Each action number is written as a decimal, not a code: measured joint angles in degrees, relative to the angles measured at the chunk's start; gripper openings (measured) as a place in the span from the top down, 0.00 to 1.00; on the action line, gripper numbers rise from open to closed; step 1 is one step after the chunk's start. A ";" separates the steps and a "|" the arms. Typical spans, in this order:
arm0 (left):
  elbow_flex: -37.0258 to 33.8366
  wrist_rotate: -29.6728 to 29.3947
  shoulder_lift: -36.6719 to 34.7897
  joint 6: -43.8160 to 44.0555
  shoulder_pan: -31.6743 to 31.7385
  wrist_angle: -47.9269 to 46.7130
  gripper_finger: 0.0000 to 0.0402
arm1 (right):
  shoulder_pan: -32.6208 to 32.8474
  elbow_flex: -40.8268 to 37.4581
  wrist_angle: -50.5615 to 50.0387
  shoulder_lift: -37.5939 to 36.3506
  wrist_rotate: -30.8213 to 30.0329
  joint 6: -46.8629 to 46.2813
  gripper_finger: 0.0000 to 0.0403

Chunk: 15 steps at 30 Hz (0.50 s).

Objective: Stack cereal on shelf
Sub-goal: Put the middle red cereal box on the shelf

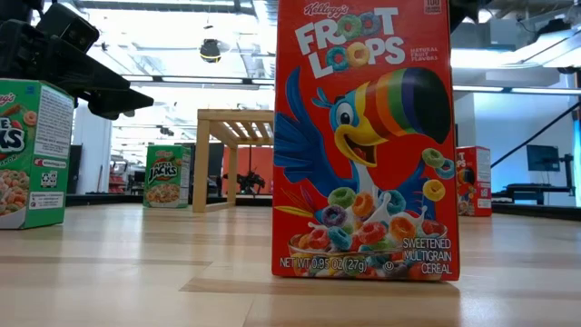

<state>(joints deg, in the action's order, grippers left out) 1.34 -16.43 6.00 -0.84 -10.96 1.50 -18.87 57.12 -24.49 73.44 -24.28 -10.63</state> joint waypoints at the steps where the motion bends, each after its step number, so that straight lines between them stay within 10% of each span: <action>1: 0.00 0.00 0.00 0.00 0.00 0.00 0.26 | -0.35 0.00 0.16 -0.01 0.22 0.71 0.27; 15: -0.02 -0.02 -0.02 0.00 0.00 0.00 0.26 | -2.41 0.00 -3.13 -0.06 7.78 0.81 0.27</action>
<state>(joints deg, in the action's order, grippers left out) 1.33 -16.44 5.98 -0.84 -10.96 1.50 -21.28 57.12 -27.62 73.38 -16.50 -9.83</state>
